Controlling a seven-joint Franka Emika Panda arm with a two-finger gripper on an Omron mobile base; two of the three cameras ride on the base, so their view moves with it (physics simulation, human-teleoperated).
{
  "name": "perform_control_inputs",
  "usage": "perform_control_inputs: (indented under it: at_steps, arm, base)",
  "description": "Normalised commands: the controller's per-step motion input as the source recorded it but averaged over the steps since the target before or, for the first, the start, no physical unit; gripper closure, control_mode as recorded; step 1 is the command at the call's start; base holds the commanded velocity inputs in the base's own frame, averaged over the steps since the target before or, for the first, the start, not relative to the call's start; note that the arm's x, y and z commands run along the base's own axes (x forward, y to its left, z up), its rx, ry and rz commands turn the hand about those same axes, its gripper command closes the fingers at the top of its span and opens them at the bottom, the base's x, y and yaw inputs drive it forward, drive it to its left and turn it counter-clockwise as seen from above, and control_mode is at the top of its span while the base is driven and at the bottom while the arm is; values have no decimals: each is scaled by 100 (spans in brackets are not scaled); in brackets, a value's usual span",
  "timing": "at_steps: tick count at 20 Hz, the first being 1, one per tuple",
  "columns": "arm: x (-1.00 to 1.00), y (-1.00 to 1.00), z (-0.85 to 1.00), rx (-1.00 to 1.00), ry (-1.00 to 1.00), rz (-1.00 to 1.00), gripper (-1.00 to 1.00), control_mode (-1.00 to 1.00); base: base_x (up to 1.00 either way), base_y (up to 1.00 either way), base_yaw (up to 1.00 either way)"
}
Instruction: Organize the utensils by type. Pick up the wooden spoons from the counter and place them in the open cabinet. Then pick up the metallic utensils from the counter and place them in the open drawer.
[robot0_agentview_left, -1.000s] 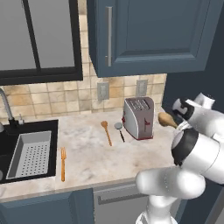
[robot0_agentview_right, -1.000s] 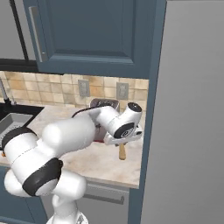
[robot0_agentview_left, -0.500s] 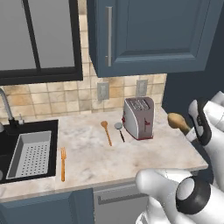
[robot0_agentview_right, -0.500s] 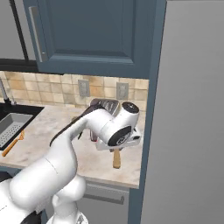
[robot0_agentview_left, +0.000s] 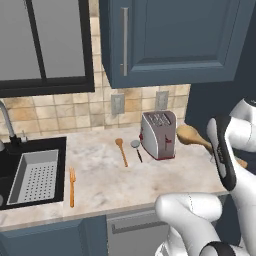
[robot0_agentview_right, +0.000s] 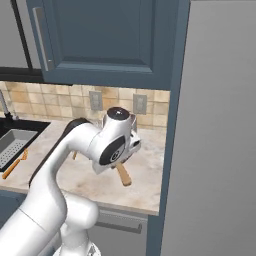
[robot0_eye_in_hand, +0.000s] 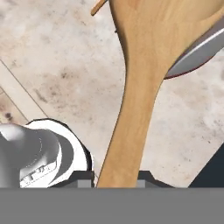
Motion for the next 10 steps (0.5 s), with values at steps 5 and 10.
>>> perform_control_inputs:
  at_steps: [5, 10]
  arm:
    - [-21, 32, 23, -26, -11, 41, 100, -100]
    - [-24, 17, 7, -5, -1, 2, 100, -100]
  base:
    - [0, 0, 0]
    - [0, 0, 0]
